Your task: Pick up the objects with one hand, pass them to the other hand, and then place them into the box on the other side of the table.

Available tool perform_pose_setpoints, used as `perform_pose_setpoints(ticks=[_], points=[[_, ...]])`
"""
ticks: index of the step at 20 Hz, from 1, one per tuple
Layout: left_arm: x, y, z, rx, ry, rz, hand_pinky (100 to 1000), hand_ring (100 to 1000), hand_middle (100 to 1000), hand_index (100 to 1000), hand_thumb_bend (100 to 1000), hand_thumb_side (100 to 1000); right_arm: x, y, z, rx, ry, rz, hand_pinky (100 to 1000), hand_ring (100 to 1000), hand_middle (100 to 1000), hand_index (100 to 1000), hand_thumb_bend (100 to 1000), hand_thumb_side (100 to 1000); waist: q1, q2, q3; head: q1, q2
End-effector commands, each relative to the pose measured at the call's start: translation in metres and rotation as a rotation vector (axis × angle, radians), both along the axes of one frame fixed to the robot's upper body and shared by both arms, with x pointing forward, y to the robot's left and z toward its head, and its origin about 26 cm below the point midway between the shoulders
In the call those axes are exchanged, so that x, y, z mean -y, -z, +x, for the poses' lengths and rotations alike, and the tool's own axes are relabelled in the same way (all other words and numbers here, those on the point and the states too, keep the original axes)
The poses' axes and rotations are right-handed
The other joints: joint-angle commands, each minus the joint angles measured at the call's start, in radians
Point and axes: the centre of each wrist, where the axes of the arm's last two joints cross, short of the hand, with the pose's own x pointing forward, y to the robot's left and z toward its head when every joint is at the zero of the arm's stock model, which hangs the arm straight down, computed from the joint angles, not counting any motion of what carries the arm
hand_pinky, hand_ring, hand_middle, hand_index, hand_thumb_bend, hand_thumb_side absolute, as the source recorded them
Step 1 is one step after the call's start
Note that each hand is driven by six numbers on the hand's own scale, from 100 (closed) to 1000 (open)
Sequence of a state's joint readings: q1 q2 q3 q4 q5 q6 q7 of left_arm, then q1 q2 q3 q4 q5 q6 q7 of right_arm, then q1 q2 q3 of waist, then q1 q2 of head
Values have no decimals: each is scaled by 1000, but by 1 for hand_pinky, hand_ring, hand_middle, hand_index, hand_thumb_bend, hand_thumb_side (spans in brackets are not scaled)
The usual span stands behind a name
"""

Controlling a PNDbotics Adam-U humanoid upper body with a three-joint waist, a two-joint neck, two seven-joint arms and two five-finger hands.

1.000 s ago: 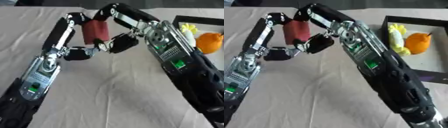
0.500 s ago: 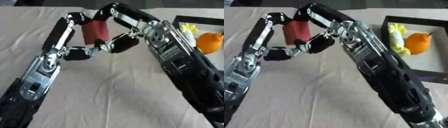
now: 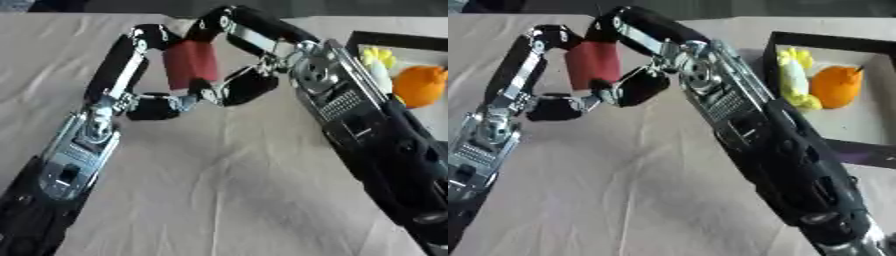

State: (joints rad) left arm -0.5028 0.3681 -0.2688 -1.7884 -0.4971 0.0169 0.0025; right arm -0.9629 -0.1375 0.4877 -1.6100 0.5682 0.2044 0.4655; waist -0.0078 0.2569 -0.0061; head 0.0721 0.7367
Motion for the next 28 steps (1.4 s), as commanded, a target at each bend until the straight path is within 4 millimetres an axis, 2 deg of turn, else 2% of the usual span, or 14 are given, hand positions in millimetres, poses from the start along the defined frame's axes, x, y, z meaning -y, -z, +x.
perform_pose_setpoints(ticks=[1, 3, 5, 6, 7, 11, 15, 21, 28], points=[[3, -11, -3, 46, 28, -26, 731, 650, 527, 620, 328, 157, -2, -7, -1, 30, 7, 14, 932, 766, 585, 590, 100, 100, 3, -34, 1, 1, -6], [3, -11, -3, 54, 25, -31, 740, 667, 548, 699, 456, 255, -2, -7, -2, 35, 9, 21, 928, 750, 551, 557, 100, 100, 3, -34, 1, 2, -8], [3, -11, -3, 60, 21, -34, 746, 679, 568, 736, 549, 316, -2, -8, -3, 38, 11, 25, 924, 741, 536, 545, 100, 100, 3, -35, -1, 2, -9], [3, -11, -3, 63, 17, -35, 745, 679, 569, 739, 555, 320, -1, -8, -3, 39, 11, 25, 924, 740, 534, 544, 100, 100, 3, -35, -1, 3, -9], [3, -10, -3, 66, 14, -34, 747, 685, 579, 752, 616, 361, -1, -9, -3, 39, 11, 24, 922, 731, 521, 534, 100, 100, 4, -35, -2, 3, -9], [3, -10, -3, 80, -2, -27, 757, 701, 598, 778, 724, 422, 0, -10, -4, 37, 11, 29, 922, 727, 514, 527, 100, 100, 5, -36, -2, 3, -9], [2, -10, -2, 88, -19, -3, 772, 720, 616, 797, 780, 470, 2, -11, -4, 32, 13, 33, 920, 725, 513, 526, 100, 100, 6, -36, -4, 3, -11], [1, -8, -1, 88, -41, 64, 796, 744, 642, 817, 855, 492, 3, -11, -3, 24, 20, 44, 920, 725, 514, 527, 100, 100, 8, -37, -5, 4, -13], [-1, -4, 0, 78, -115, 91, 803, 752, 654, 841, 867, 474, 9, -14, -3, 20, 36, 67, 920, 725, 514, 528, 100, 100, 8, -38, -8, 5, -16]])
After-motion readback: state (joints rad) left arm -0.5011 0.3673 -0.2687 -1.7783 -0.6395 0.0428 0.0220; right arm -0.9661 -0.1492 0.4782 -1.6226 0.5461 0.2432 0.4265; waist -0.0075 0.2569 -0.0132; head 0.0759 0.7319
